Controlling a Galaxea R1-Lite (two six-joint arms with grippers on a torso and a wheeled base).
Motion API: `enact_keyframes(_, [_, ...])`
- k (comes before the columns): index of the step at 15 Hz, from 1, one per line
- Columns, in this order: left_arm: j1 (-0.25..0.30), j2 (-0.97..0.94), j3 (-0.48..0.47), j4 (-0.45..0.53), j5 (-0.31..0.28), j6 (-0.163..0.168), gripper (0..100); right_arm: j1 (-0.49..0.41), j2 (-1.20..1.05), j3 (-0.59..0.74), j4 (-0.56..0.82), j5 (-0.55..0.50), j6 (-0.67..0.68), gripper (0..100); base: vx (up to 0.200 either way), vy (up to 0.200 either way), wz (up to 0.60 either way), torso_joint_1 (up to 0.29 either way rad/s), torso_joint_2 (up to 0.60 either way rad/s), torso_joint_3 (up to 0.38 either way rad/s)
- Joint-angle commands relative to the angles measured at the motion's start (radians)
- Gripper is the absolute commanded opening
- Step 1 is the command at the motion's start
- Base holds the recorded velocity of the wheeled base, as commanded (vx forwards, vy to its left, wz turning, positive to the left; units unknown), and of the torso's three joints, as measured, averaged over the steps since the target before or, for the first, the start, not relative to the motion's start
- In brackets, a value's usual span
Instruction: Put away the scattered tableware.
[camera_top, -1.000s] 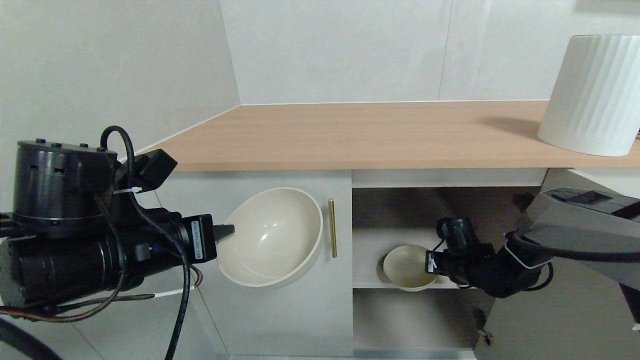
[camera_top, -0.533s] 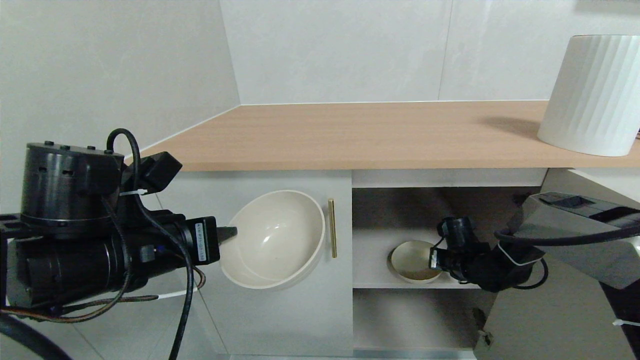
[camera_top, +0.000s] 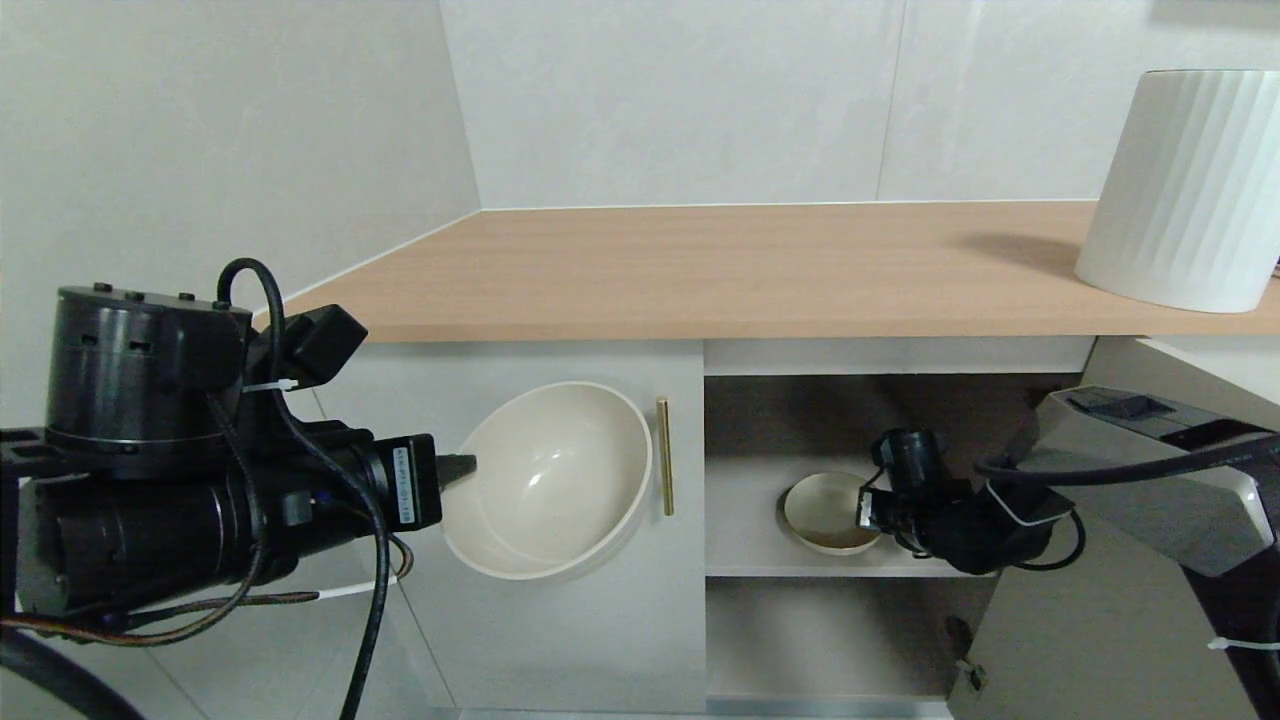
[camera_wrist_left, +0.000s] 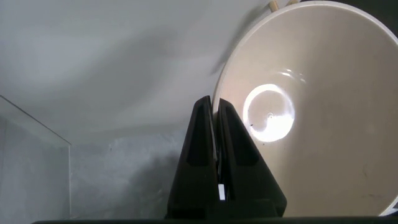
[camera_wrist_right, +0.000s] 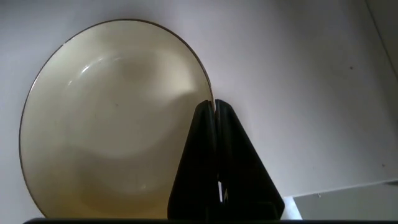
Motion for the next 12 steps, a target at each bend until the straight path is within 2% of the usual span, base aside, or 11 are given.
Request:
enact_keyframes(1, [0.0, 0.002, 0.0, 0.0, 0.0, 0.0, 0, -0.001, 0.004, -0.009, 0.007, 0.0, 0.001, 100, 0.0, 0.0, 0.0, 0.0, 0.0, 0.0])
enact_keyframes(7, [-0.009, 0.002, 0.005, 0.0, -0.001, 0.0, 0, 0.001, -0.041, 0.018, 0.009, 0.002, 0.004, 100, 0.0, 0.0, 0.0, 0.0, 0.0, 0.0])
enact_keyframes(10, [-0.032, 0.005, 0.006, 0.0, -0.001, 0.001, 0, 0.045, -0.196, 0.144, 0.009, 0.042, 0.003, 100, 0.0, 0.0, 0.0, 0.0, 0.0, 0.0])
enact_keyframes(12, [-0.072, 0.038, 0.017, 0.0, 0.0, 0.006, 0, 0.098, -0.325, 0.242, 0.012, 0.103, -0.006, 100, 0.0, 0.0, 0.0, 0.0, 0.0, 0.0])
